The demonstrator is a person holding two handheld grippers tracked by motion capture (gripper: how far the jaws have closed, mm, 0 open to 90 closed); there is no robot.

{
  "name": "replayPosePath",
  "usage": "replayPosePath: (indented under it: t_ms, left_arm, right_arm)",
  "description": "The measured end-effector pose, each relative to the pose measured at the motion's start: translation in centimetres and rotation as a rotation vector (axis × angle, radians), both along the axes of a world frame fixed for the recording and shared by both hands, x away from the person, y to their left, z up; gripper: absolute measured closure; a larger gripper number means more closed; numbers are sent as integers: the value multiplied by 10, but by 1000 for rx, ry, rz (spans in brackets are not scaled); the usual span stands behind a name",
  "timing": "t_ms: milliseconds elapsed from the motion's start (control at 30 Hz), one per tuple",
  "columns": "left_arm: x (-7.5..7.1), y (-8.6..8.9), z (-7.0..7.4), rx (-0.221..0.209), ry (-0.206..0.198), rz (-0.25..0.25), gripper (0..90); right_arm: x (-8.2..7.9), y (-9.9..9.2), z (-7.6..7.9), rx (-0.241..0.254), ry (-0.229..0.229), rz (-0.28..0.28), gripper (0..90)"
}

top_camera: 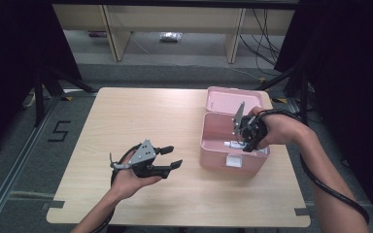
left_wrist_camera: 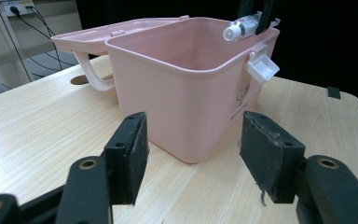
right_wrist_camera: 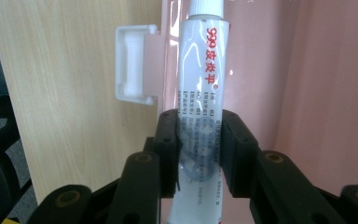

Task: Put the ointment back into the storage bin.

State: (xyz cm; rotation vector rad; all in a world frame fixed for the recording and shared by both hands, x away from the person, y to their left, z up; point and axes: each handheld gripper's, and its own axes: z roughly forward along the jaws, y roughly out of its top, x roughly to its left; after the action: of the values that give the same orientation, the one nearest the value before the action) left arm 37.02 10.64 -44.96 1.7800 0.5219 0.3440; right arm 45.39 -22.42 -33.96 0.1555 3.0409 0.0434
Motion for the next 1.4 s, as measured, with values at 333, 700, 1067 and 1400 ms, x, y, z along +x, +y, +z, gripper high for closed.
replayPosePath:
  t_ms: [333, 700, 1067, 1400]
  left_arm:
    - [-1, 0, -1, 8, 4, 1, 411]
    - [-1, 0, -1, 9, 1, -3, 411]
    - [-1, 0, -2, 5, 7, 1, 411]
    - [-1, -1, -4, -4, 7, -5, 411]
  right_arm:
    - [3, 0, -3, 15, 17, -8, 715]
    - [4, 0, -8, -13, 29, -41, 715]
    - [12, -1, -13, 15, 19, 20, 716]
    - [10, 0, -14, -15, 29, -61, 715]
